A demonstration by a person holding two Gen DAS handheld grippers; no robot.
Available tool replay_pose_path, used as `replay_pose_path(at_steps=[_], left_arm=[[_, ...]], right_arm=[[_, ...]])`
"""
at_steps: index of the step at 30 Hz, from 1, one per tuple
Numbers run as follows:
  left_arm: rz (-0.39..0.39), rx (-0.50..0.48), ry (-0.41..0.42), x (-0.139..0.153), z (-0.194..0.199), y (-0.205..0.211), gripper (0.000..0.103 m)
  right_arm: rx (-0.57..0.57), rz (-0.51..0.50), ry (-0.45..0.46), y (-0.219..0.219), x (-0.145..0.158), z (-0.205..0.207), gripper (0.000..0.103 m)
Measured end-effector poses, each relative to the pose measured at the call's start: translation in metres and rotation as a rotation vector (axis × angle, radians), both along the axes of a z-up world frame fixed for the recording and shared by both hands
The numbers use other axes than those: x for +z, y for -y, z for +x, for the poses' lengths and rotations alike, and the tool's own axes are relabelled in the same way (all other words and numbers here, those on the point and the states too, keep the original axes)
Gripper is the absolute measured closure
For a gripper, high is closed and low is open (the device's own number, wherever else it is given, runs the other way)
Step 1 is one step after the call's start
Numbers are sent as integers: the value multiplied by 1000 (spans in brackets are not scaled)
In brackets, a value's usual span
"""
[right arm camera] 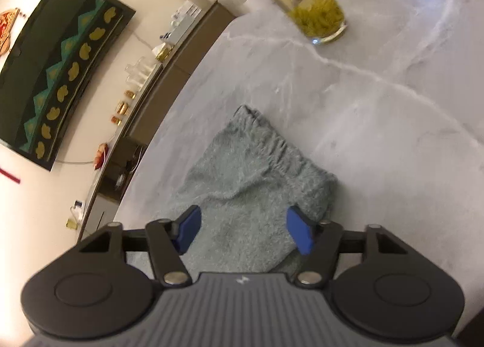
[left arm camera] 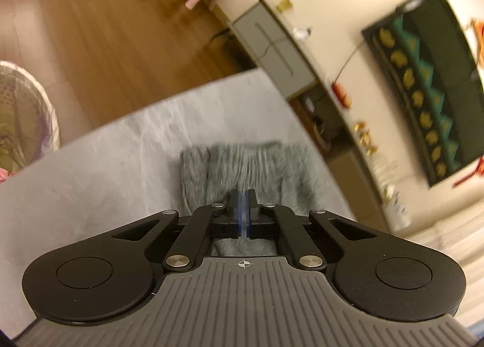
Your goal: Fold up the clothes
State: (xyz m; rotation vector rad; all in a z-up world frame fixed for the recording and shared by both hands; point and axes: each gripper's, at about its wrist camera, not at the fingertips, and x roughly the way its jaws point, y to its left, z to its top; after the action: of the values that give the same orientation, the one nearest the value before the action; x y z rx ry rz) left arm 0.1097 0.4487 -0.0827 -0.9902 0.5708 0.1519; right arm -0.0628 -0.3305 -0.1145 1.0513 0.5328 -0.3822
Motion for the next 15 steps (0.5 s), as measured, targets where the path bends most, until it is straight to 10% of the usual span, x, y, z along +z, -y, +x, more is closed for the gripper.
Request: replay_pose_path(at_steps=[7,10,15], left_arm=[[-38,16,-24,-10,-2,-9,103],[-65,-8,-16,-14,-4,-6,103],[-98,-13,-7,-16,-6,-6,94]], right_arm=[[-58,-112,-45,4,1,4,43],[-44,-143,-79,0,0,10,95],[-121,-269,-54,-11,18,2,87]])
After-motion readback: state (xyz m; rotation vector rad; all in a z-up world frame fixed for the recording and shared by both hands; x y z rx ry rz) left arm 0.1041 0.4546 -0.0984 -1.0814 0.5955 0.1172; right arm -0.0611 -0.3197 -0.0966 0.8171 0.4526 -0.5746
